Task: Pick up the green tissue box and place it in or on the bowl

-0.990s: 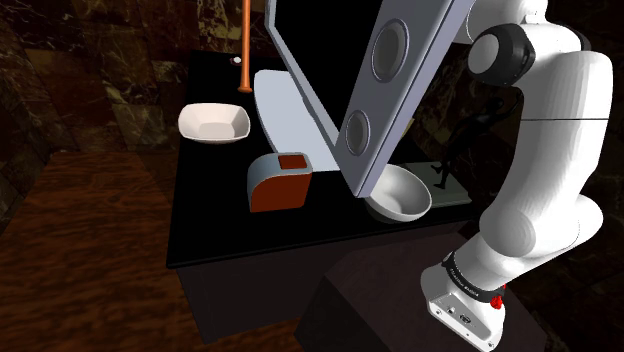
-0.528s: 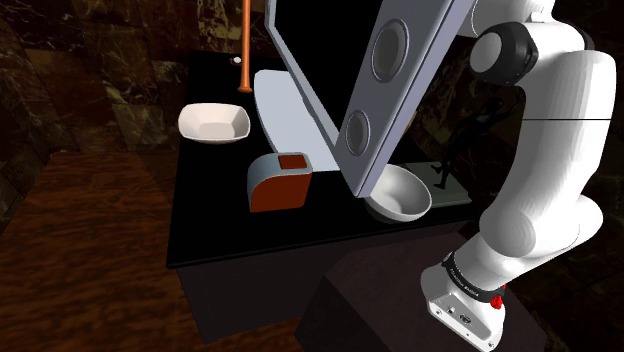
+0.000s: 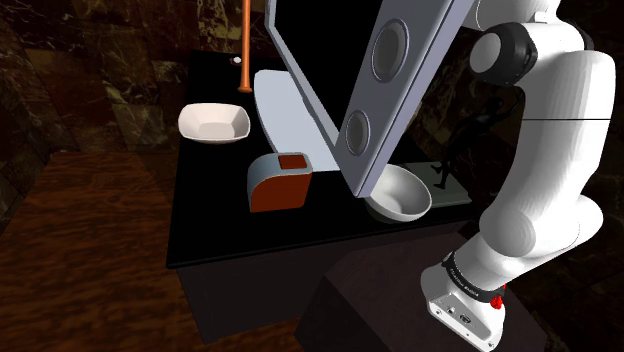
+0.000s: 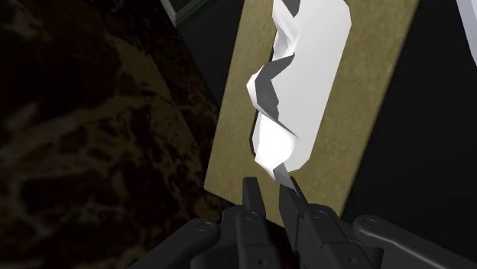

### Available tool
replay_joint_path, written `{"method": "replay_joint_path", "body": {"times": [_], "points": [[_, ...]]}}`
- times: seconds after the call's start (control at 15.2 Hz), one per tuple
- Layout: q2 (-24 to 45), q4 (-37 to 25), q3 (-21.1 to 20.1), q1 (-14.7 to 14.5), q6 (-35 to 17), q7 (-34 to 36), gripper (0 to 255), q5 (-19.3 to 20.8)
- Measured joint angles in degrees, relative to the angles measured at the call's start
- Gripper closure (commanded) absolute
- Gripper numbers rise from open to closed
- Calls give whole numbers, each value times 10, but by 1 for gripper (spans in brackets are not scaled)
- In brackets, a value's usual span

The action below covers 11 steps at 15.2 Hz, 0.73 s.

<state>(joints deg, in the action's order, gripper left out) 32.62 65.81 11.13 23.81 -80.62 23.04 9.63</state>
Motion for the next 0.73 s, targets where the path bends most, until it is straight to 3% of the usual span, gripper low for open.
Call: {"method": "replay_joint_path", "body": {"times": [0.73], "points": [[34, -139, 3, 6, 103, -24, 255, -1]]}}
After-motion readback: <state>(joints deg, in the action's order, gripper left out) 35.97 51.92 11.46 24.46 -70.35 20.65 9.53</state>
